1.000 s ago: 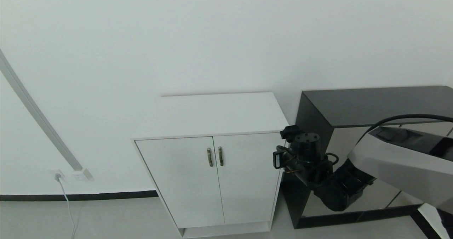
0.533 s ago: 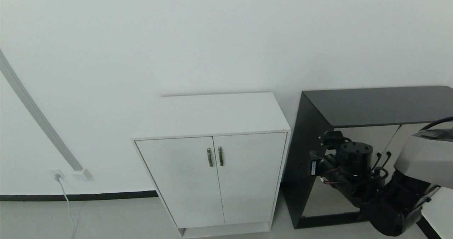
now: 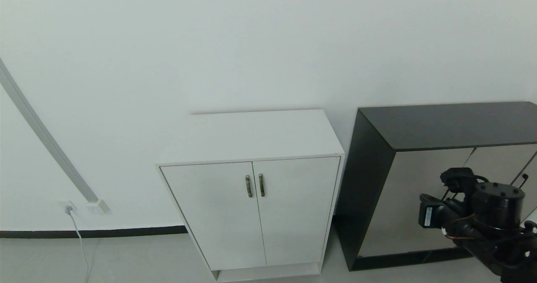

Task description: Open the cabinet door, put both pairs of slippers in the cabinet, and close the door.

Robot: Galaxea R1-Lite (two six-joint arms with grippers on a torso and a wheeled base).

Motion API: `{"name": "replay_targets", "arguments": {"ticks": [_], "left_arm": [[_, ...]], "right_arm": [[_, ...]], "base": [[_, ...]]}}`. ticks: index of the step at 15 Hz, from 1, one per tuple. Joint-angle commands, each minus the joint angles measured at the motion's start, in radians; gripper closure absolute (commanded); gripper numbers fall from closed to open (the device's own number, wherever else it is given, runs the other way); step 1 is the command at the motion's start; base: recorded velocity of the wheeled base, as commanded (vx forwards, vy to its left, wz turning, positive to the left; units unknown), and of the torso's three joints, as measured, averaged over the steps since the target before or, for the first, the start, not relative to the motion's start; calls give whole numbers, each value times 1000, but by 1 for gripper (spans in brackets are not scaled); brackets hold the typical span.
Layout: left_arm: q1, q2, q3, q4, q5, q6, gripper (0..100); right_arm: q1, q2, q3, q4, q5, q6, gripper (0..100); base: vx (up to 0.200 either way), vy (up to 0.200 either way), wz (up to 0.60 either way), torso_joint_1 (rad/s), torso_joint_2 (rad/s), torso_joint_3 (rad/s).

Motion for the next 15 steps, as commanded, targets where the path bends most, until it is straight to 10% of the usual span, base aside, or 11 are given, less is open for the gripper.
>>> {"name": "replay_targets", "arguments": {"ticks": [1,7,15], "left_arm": [[0,1,0,1,1,0,100],[0,1,0,1,-1,0,100],[0,1,0,0,1,-2,100]], "right_arm": [[-48,-108,103,0,10,-8,100],[-111,-327,235,58,48,-28,100],[-138,-847,235,614,94,-31,100]], "base": [[0,0,0,0,0,0],[0,0,0,0,0,0],[0,0,0,0,0,0]]}}
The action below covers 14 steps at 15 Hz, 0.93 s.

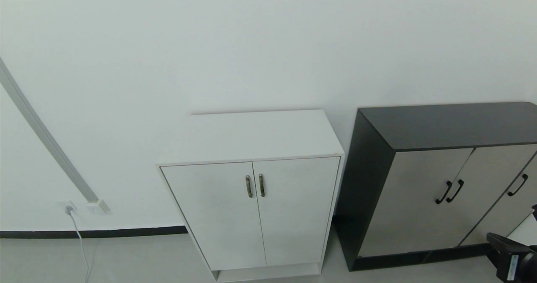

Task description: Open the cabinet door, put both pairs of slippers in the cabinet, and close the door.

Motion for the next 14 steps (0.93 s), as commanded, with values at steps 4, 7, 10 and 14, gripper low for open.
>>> {"name": "replay_targets", "arguments": {"ticks": [4,7,10,14], "left_arm": [[1,1,0,1,1,0,100],[1,1,0,0,0,0,100],[1,1,0,1,0,0,100],[1,1,0,0,0,0,100]], "right_arm": [[-4,-513,0,401,8,-9,100],[1,-722,-3,631,45,-10,100],[7,-841,-8,765,78,-18,100],[61,-950,-9,861,97,-24,100]], "base": [[0,0,0,0,0,0],[0,0,0,0,0,0],[0,0,0,0,0,0],[0,0,0,0,0,0]]}}
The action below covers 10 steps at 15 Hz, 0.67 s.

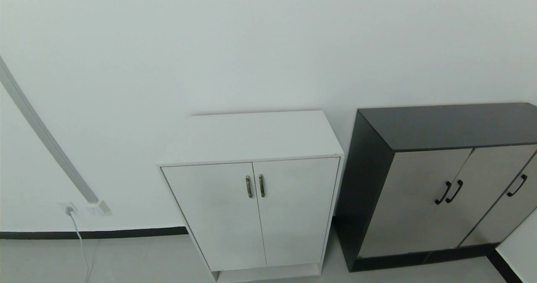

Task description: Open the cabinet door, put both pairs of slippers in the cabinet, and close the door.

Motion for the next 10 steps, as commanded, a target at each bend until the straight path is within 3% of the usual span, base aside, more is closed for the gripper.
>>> {"name": "replay_targets", "arguments": {"ticks": [1,10], "left_arm": [[0,1,0,2,1,-1,100],[0,1,0,0,1,-1,100]], "right_arm": [[15,-56,-1,2,0,0,100],[130,-86,0,4,-14,53,100]], "base": [[0,0,0,0,0,0],[0,0,0,0,0,0]]}}
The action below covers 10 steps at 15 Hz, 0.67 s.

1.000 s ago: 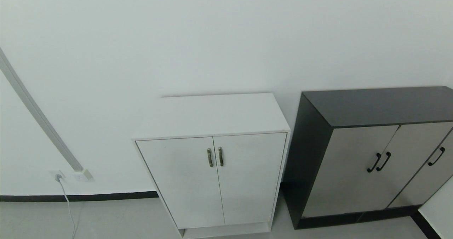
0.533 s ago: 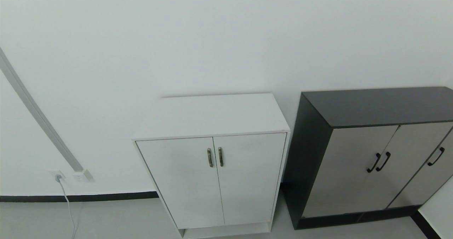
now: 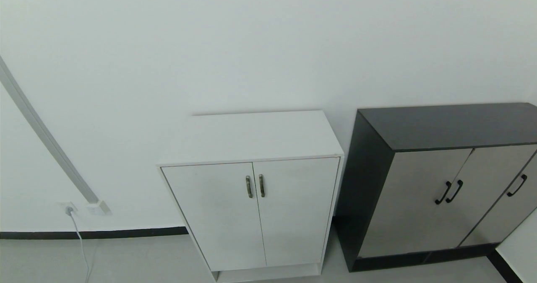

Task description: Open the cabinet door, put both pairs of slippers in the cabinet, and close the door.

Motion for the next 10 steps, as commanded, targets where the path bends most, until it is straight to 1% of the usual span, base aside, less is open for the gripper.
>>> {"name": "replay_targets", "arguments": {"ticks": [1,4,5,6,7,9,10], "left_arm": [[1,1,0,0,1,0,100],[1,1,0,1,1,0,100],[1,1,0,0,1,0,100],[1,1,0,1,1,0,100],[1,1,0,0,1,0,100],[1,1,0,0,1,-2,100],[1,1,0,0,2,-2,100]], "right_arm": [[12,6,0,1,-1,0,100],[15,-5,0,1,-1,0,100],[33,-25,0,1,-1,0,100],[83,-32,-2,1,-1,0,100],[96,-19,-2,1,-2,-4,100],[104,-28,2,39,44,-104,100],[113,4,3,24,76,-115,100]], "base": [[0,0,0,0,0,0],[0,0,0,0,0,0],[0,0,0,0,0,0],[0,0,0,0,0,0],[0,0,0,0,0,0],[0,0,0,0,0,0],[0,0,0,0,0,0]]}}
